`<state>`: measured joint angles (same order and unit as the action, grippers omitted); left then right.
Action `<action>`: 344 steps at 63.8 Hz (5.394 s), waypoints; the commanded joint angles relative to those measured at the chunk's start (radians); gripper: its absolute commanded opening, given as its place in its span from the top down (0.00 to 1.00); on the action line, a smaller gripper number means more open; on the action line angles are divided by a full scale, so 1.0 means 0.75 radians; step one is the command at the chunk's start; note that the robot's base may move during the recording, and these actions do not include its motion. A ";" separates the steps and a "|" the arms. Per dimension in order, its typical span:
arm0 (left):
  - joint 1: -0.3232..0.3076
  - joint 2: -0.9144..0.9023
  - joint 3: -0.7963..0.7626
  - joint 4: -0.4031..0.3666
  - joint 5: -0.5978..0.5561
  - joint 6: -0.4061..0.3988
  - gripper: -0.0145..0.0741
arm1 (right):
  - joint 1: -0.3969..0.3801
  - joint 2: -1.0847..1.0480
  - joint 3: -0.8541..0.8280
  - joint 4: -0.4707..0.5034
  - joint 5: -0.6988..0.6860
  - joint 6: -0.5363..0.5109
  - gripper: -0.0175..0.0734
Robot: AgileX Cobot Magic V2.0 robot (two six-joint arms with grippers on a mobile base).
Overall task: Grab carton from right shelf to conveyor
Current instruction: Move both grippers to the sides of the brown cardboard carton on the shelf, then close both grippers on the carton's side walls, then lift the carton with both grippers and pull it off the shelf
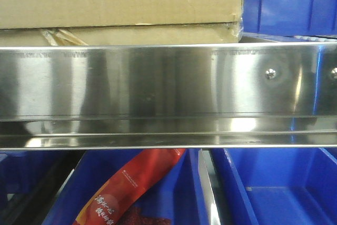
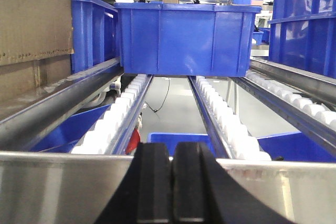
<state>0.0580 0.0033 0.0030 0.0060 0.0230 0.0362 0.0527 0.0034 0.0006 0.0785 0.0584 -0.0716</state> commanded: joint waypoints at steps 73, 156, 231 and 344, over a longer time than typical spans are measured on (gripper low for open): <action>0.001 -0.004 -0.008 -0.008 -0.291 0.009 0.86 | 0.001 -0.004 -0.133 0.088 -0.068 -0.008 0.88; -0.451 1.104 -1.565 -0.008 0.920 -0.006 0.28 | 0.520 1.085 -1.538 0.161 0.708 -0.014 0.18; -0.275 2.262 -2.655 0.236 1.551 -0.332 0.28 | 0.553 2.451 -2.940 -0.146 1.549 0.248 0.18; -0.717 1.754 -2.396 0.265 1.597 -0.473 0.86 | 0.544 1.642 -2.222 -0.158 1.495 0.248 0.88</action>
<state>-0.4516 1.3743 -1.8376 0.2070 1.2506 -0.2965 0.4641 1.3017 -1.7398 -0.0420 1.2526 0.1237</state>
